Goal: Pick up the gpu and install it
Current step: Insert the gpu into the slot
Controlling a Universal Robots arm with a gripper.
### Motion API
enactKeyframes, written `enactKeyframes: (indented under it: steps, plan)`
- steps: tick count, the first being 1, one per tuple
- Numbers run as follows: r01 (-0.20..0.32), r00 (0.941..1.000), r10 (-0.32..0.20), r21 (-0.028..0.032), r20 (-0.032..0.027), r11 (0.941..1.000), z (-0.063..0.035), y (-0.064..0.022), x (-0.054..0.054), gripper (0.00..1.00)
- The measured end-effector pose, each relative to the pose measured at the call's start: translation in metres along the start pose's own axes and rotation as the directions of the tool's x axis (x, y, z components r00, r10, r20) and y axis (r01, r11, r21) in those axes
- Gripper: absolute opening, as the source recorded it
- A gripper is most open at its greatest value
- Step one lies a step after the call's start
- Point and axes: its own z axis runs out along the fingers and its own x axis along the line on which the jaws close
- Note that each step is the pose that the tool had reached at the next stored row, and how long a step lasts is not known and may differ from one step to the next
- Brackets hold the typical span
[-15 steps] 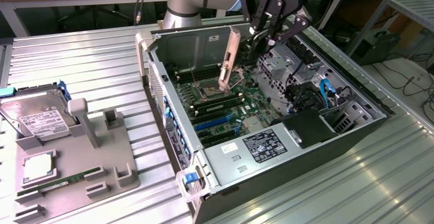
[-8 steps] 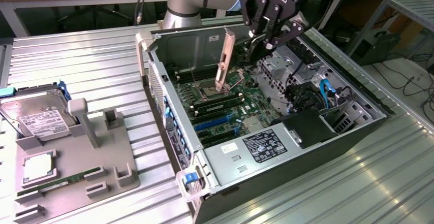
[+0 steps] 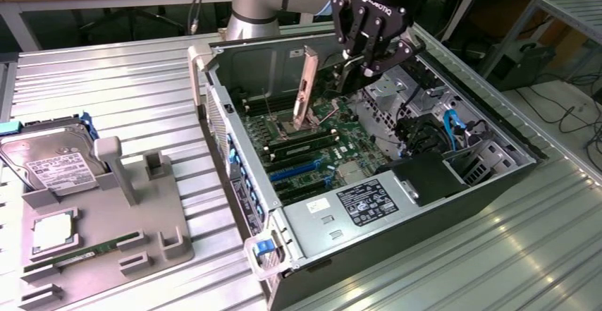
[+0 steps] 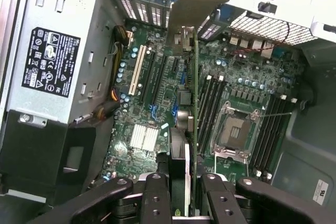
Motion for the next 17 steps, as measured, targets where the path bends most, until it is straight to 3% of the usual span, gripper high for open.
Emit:
enactKeyframes:
  steps: [9,17]
  plan:
    - [-0.086,0.9963,0.086,0.0012,-0.0007,0.9963,0.0129,0.0012,0.000,0.27]
    - [-0.110,0.9939,0.110,0.0017,-0.0008,0.9939,0.0178,0.0015,0.000,0.27]
